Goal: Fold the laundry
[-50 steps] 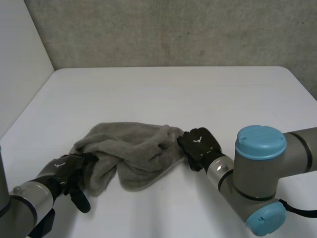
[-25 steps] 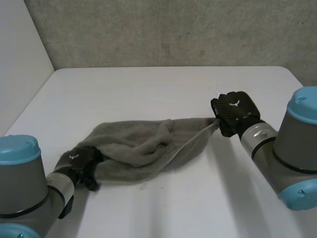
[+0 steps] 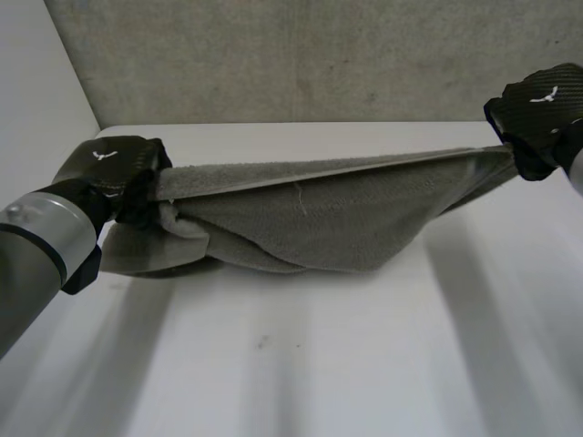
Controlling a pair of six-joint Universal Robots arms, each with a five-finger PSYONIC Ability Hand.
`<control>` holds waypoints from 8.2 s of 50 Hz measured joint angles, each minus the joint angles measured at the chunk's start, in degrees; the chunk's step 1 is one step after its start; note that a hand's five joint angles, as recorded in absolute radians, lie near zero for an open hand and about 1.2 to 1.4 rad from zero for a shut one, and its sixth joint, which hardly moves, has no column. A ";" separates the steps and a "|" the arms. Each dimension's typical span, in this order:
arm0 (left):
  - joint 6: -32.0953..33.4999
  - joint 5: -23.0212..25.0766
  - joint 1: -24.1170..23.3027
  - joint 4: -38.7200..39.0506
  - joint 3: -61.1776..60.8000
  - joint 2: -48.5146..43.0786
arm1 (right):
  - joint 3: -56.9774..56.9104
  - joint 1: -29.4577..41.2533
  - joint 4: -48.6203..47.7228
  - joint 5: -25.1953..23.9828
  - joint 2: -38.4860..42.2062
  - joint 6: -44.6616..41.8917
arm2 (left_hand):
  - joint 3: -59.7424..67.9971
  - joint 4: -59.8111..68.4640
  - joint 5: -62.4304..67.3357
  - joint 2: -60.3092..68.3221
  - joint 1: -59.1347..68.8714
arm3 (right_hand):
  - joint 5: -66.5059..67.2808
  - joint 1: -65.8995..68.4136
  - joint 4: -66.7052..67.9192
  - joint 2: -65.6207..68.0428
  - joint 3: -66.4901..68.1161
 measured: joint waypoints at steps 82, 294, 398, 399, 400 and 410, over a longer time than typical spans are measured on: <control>6.00 -0.91 -1.86 14.11 -9.76 -12.55 | 24.37 -6.96 -31.69 -1.58 12.21 6.91 | -56.09 -56.74 -55.19 -56.56 -52.42 | 0.59 0.47 0.22 0.19 0.43; 32.51 -7.10 -14.68 10.19 23.37 -0.67 | -8.55 23.34 -23.60 0.83 40.33 53.65 | 0.69 0.30 1.23 0.33 2.90 | -42.89 -32.14 -44.30 -42.50 -43.92; 30.59 -16.21 -23.32 1.59 29.48 3.23 | -1.91 23.51 -32.54 14.53 34.15 56.22 | 0.69 0.30 1.23 0.34 2.90 | -53.09 -41.93 -55.11 -54.54 -55.45; 30.58 -16.20 -23.34 1.64 29.48 3.36 | -2.20 22.91 -32.08 14.34 33.82 55.88 | 0.69 0.30 1.23 0.35 2.90 | -53.09 -41.93 -55.11 -54.54 -55.45; 30.57 -16.16 -23.41 1.90 29.52 3.83 | -2.75 21.55 -31.15 13.87 32.91 55.34 | 0.69 0.30 1.23 0.34 2.90 | -53.10 -41.93 -55.11 -54.54 -55.45; 30.61 -16.29 -23.38 5.50 29.41 6.73 | -6.78 14.25 -28.07 5.94 26.36 55.24 | 0.69 0.30 1.23 0.34 2.90 | -53.10 -41.93 -55.11 -54.54 -55.45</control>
